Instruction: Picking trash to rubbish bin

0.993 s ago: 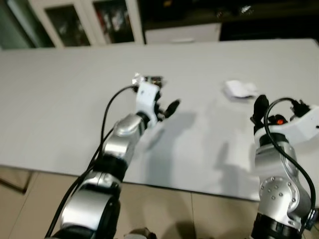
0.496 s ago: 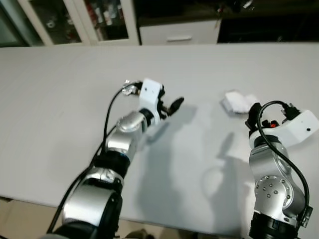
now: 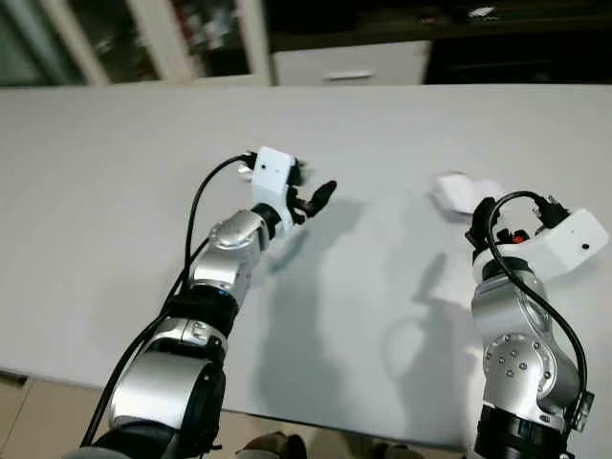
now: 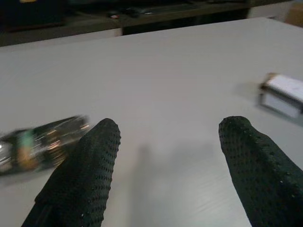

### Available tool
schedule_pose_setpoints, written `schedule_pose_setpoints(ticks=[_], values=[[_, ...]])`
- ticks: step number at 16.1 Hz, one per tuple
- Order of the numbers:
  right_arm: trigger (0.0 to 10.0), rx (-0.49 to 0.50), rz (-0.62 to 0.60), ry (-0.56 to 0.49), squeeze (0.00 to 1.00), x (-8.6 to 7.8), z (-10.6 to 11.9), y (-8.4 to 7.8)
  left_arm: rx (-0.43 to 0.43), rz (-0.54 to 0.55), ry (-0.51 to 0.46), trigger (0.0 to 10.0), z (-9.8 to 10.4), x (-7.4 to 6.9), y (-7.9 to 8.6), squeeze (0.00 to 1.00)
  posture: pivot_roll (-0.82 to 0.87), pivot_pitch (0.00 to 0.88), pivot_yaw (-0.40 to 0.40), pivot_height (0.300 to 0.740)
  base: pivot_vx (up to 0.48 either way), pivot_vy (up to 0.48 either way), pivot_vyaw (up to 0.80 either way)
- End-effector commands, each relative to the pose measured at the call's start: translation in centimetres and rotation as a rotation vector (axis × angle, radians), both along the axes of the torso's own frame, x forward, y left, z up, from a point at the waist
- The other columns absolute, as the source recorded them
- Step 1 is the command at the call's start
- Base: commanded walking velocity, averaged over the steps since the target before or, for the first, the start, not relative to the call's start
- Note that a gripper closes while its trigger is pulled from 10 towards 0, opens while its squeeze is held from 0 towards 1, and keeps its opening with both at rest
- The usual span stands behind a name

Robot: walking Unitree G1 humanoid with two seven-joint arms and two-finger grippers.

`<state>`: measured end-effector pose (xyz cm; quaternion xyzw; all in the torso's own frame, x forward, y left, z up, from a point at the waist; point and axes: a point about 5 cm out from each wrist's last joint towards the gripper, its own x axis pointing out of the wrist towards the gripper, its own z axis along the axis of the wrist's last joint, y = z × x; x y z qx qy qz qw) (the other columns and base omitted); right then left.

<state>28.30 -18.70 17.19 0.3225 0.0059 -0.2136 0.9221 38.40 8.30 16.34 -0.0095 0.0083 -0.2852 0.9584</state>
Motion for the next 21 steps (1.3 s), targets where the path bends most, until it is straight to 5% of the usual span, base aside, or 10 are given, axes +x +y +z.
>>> schedule_pose_setpoints(ticks=[1, 13, 21], values=[[10.0, 0.068, 0.025, 0.046, 0.0, -0.32, -1.29, 1.56, -0.006, 0.006, 0.009, 10.0, -0.21, 0.0, 0.09, 0.0, 0.06, 0.131, 0.106, 0.74, 0.0, 0.0, -0.79], [10.0, 0.089, 0.056, 0.069, 0.0, -0.23, -1.78, 1.98, -0.007, 0.037, 0.017, 10.0, -0.36, 0.1, 0.21, 0.0, 0.06, 0.125, 0.099, 0.74, 0.0, 0.0, -0.77], [10.0, 0.093, 0.069, 0.064, 0.0, -0.11, -1.72, 2.04, -0.003, 0.039, 0.018, 10.0, -0.33, 0.15, -0.09, 0.0, 0.06, 0.116, 0.101, 0.74, 0.0, 0.0, 0.0]])
